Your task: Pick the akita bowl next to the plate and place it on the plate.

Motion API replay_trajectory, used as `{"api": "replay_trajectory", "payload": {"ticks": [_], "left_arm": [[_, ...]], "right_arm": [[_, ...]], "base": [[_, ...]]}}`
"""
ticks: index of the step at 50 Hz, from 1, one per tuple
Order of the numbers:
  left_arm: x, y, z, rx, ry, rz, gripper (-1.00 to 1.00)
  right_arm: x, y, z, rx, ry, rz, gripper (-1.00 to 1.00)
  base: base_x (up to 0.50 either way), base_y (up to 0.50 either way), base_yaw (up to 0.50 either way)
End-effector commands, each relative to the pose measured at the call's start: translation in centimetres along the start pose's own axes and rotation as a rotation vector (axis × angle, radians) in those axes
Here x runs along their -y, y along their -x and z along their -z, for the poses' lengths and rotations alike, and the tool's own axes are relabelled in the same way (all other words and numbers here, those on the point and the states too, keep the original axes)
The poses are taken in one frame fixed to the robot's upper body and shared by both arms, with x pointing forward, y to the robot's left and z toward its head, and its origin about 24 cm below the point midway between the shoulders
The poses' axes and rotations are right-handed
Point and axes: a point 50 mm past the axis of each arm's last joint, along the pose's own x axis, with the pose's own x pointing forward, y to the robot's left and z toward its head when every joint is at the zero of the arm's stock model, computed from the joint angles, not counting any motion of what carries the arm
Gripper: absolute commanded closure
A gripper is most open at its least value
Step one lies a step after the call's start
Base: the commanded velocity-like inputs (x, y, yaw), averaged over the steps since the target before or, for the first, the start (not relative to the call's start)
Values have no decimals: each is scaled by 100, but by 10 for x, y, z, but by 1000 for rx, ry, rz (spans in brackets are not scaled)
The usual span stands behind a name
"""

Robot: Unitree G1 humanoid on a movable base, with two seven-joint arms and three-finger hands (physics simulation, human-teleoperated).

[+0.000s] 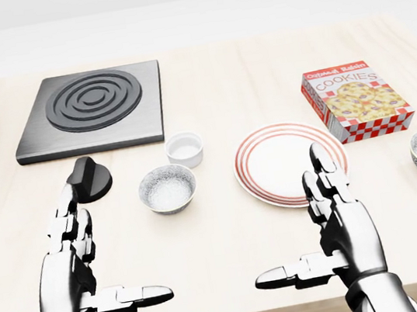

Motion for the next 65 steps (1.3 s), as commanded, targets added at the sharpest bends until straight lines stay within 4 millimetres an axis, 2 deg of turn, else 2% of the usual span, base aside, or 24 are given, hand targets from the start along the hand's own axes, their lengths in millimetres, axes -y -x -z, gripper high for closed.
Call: {"api": "replay_trajectory", "payload": {"ticks": [1,14,33,55,65], "left_arm": [[0,0,-1,1,0,-1,-100],[0,0,0,1,1,0,-100],[0,0,0,1,0,-1,-100],[0,0,-2,1,0,-3,-100],[-1,-1,1,1,0,-4,-100]], "right_arm": [[0,0,-2,4,-3,5,-100],[2,0,2,3,-6,7,-100],[1,0,-2,7,-4,13,-100],[-1,-2,-4,26,31,4,-100],[-1,-2,-5,28,24,3,-100]], "base": [[0,-10,0],[0,-16,0],[0,-21,0],[0,0,0],[21,-2,0]]}}
